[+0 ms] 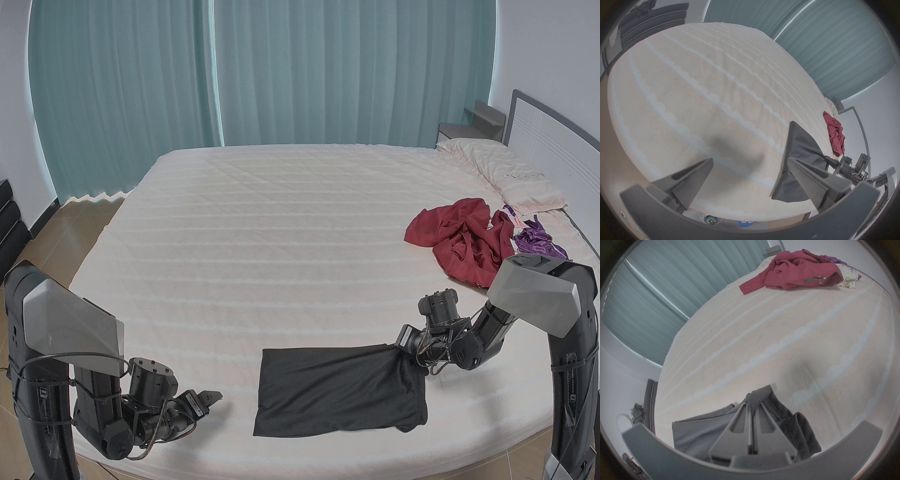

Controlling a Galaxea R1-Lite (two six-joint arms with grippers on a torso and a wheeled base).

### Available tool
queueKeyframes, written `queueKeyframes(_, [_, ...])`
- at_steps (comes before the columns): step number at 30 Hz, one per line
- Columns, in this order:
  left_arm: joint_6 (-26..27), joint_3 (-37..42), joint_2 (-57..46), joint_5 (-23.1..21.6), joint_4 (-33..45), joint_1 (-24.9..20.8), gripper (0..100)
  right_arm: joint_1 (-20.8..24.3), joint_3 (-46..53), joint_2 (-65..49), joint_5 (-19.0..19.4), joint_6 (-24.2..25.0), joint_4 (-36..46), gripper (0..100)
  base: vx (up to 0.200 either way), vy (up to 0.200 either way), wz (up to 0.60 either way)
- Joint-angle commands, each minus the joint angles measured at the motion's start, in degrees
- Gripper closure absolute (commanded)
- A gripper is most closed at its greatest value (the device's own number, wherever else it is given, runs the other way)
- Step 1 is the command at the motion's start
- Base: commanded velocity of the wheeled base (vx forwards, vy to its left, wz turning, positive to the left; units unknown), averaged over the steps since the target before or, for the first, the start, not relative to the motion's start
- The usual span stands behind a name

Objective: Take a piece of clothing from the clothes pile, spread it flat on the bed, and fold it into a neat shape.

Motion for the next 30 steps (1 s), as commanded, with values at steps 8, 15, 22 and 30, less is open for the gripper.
queueKeyframes(8, [-0.11,-0.24,0.27,1.21,-0.03,0.01,0,-0.37,1.10,-2.25,0.14,0.73,-3.48,100,0.000,0.000,0.00])
queueKeyframes(15, [-0.20,0.11,-0.25,1.12,-4.69,0.01,0,-0.90,9.36,-3.13,0.58,-5.34,-11.30,0,0.000,0.000,0.00])
queueKeyframes(22, [4.72,-3.93,-2.98,0.42,-4.08,0.09,0,-2.74,14.90,-5.94,0.14,-9.29,-21.05,0,0.000,0.000,0.00])
queueKeyframes(30, [11.14,-33.38,-2.01,-0.81,27.13,-0.78,0,-4.85,20.70,-6.03,2.25,-7.62,-23.87,0,0.000,0.000,0.00])
